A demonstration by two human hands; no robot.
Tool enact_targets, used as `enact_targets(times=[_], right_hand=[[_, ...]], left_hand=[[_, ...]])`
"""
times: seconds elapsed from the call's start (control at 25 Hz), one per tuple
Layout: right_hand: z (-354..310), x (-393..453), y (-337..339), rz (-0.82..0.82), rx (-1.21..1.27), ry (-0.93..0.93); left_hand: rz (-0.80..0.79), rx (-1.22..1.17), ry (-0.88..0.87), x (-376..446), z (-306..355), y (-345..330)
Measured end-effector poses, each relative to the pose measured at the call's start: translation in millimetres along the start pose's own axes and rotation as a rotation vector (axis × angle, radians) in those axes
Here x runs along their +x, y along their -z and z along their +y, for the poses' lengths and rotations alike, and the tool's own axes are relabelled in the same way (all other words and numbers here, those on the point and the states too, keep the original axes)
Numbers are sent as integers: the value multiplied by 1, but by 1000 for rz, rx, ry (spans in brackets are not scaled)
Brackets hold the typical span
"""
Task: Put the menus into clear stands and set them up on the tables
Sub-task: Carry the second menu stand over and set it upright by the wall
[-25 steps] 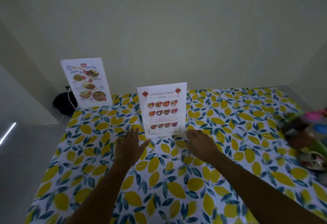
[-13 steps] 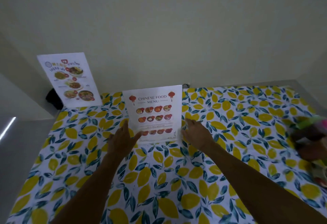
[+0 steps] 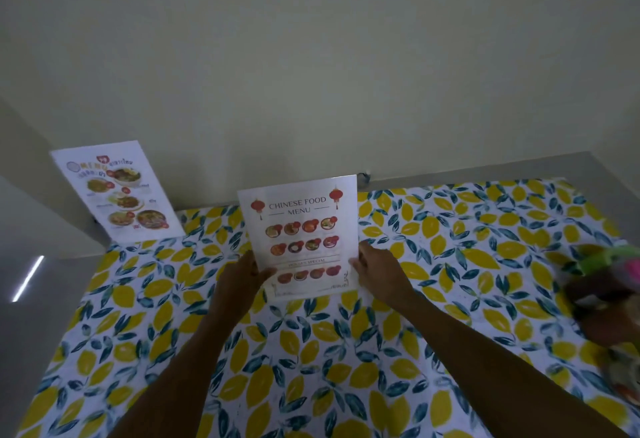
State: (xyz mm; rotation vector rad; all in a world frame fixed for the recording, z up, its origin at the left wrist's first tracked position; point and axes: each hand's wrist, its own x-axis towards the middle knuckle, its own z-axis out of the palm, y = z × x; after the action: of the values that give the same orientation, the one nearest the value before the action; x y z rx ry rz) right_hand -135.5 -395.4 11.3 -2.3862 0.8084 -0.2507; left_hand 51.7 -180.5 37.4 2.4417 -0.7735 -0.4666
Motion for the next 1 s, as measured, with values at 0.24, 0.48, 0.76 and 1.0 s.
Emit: enact_targets(times=[0.24, 0.48, 0.76, 1.0], right_hand=[[87, 26, 114, 58, -17, 18], [211, 51, 259, 126, -117, 18], [354, 62, 369, 206, -124, -126], [448, 87, 381, 249, -72, -184]], left_hand=[[6, -48, -93, 23, 132, -50], [37, -102, -152, 58, 292, -138], [-15, -135, -312, 96, 441, -245], [-42, -89, -342, 140, 499, -313]])
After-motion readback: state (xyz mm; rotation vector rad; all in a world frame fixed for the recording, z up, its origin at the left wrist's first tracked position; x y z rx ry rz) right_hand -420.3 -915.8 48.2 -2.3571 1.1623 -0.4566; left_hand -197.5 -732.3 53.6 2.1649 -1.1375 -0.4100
